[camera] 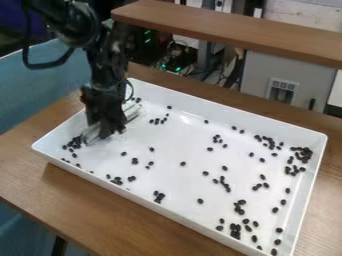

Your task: Sweep into pile

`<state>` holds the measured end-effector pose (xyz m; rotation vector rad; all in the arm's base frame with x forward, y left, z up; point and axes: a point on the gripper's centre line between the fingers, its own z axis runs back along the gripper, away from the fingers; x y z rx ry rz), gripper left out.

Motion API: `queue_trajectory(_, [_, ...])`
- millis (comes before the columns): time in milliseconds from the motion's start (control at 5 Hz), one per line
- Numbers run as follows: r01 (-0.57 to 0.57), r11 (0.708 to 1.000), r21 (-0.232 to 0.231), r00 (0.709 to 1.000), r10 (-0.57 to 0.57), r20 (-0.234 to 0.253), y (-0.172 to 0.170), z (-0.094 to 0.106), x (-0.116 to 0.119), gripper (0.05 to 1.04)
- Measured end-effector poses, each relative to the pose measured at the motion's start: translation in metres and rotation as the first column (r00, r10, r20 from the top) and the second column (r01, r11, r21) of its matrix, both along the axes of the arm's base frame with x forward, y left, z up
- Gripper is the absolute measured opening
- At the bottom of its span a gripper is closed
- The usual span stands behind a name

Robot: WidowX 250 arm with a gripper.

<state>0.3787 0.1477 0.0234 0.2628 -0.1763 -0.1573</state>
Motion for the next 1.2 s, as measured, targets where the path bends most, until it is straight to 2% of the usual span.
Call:
queue_trajectory(200, [0.003,0.997,-0.078,1.0,-0.004,-0.009,-0.006,-0.005,0.008,0.38])
queue_trajectory(400, [0.056,0.989,-0.134,0.998,-0.059,-0.018,-0.025,-0.006,0.016,0.38])
queue_trajectory(800, [0.241,0.957,-0.162,0.968,-0.25,-0.034,-0.118,-0.009,0.029,0.38])
queue_trajectory(1000, [0.252,0.952,-0.174,0.964,-0.263,-0.048,-0.142,-0.009,0.028,0.38])
queue_trajectory(1200, [0.299,0.93,-0.213,0.949,-0.314,-0.04,-0.183,-0.011,0.029,0.38])
